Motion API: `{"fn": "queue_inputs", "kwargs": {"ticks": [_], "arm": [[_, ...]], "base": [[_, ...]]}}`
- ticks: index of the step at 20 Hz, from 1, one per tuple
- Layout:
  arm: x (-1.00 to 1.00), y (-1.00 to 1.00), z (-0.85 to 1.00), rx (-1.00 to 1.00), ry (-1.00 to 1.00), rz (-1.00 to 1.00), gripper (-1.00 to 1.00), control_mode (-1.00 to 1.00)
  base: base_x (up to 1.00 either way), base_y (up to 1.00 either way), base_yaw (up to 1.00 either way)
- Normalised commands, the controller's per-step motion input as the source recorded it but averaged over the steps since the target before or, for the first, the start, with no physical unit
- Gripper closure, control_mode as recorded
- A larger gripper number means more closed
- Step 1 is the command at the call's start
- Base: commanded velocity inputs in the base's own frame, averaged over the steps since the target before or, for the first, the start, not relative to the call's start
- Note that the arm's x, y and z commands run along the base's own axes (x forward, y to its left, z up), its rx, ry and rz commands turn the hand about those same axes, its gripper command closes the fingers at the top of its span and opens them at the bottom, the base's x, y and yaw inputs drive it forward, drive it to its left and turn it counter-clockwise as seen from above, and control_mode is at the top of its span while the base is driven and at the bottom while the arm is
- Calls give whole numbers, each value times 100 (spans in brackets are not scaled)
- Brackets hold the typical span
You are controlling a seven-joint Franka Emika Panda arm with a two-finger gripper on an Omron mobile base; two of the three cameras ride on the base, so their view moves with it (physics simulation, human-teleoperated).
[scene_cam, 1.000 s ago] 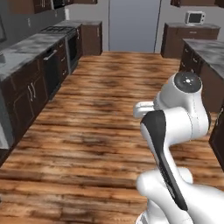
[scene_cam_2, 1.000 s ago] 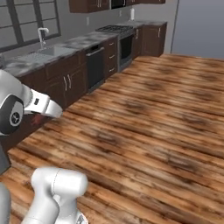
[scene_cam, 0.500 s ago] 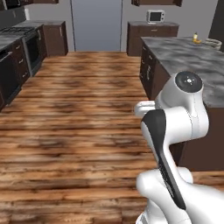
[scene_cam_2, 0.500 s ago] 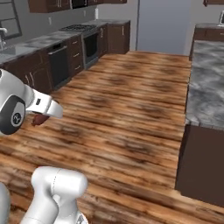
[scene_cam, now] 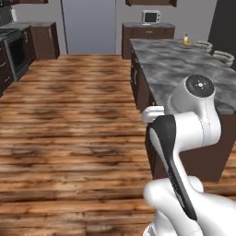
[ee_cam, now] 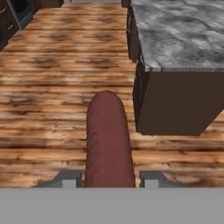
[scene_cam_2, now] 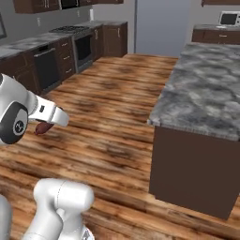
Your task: Move the hot dog bun to the plate on the dining table and place the condiment next to that plate. Then navigate to the fridge and take the sausage and place it on the plate as well.
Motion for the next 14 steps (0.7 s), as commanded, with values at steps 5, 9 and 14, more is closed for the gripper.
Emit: {"fn": "queue_inputs", "kwargs": {"ticks": [5, 9, 14], "arm": [[0, 0, 0, 0, 0, 0, 100, 100], [0, 0, 0, 0, 0, 0, 100, 100], [0, 0, 0, 0, 0, 0, 100, 100]], "base": [[30, -100, 0], [35, -100, 0], [39, -100, 0]]}}
